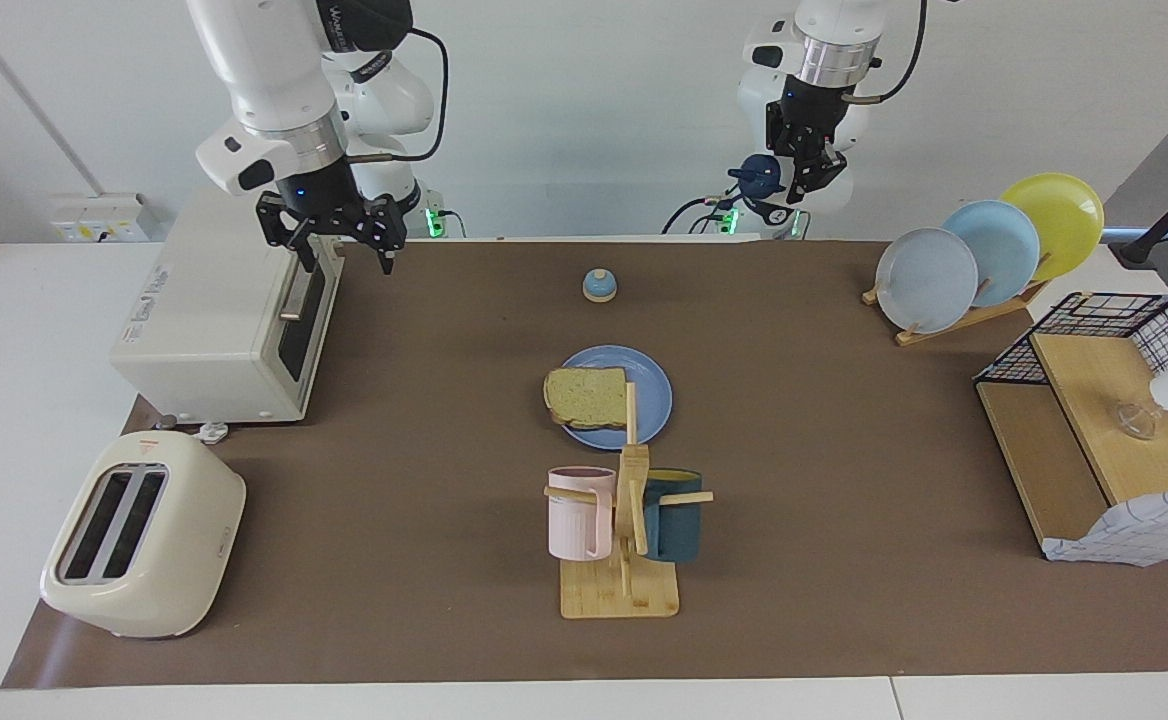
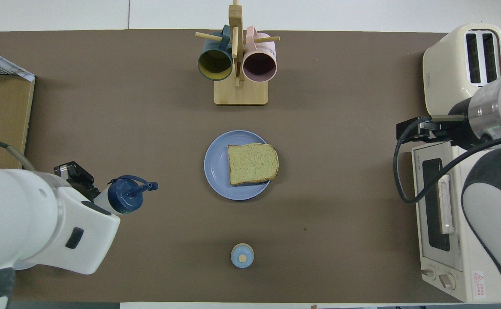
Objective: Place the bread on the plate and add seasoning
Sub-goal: 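Carry the bottle over the bread with the left gripper and invert it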
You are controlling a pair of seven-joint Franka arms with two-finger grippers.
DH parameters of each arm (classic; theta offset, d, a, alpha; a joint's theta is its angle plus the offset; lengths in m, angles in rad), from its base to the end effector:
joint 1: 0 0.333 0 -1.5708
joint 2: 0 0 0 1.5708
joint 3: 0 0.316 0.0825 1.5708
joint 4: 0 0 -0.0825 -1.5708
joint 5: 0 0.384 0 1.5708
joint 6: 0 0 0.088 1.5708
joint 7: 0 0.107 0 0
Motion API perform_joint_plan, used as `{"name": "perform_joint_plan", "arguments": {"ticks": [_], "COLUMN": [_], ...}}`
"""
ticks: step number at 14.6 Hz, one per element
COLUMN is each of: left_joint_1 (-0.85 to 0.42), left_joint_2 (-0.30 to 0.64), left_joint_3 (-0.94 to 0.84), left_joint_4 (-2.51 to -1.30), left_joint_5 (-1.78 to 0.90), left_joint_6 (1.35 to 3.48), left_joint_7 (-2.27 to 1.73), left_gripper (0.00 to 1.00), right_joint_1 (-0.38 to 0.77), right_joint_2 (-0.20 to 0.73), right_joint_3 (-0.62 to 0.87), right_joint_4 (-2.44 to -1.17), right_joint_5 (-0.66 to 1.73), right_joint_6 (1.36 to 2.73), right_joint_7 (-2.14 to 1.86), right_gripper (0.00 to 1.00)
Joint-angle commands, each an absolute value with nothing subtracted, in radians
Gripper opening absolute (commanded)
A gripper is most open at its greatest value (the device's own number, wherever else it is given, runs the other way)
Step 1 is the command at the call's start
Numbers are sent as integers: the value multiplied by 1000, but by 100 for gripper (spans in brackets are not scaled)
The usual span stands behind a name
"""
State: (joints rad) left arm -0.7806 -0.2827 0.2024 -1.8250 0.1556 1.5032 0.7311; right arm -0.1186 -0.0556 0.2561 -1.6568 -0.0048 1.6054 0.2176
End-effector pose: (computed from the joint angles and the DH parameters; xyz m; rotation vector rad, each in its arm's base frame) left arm 0.4008 -0.2244 0.6399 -2.4134 1.8563 0.0788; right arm 0.5346 0.0773 0.6163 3.1209 -0.1254 0.0089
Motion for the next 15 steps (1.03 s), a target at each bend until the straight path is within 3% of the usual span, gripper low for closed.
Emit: {"name": "perform_joint_plan", "arguments": {"ticks": [1,6,8,15], "left_joint_1": [-792,-793,-799,-911], "left_joint_2": [-212,-66,-45,132], "left_joint_3": [151,95,57,29], "left_joint_4": [-1798,-1701,-1698,-1700], "left_joint_5": [227,328,385,537], "left_joint_6": [1531,1531,1531,1516], "left_joint_7": [663,617,594,485], "left_gripper": [18,18,16,16], "right_joint_1": [-20,-75,-74,-75], "right_joint_2": [-46,-60,-8,-11], "right_joint_3": [119,112,110,109], "right_joint_4": [-1631,-1670,-1603,-1609], "right_joint_5": [-29,-28,-52,-46], "right_joint_6": [1560,1548,1504,1503], "right_joint_7": [172,71,69,64], "right_gripper": [100,100,100,100]}}
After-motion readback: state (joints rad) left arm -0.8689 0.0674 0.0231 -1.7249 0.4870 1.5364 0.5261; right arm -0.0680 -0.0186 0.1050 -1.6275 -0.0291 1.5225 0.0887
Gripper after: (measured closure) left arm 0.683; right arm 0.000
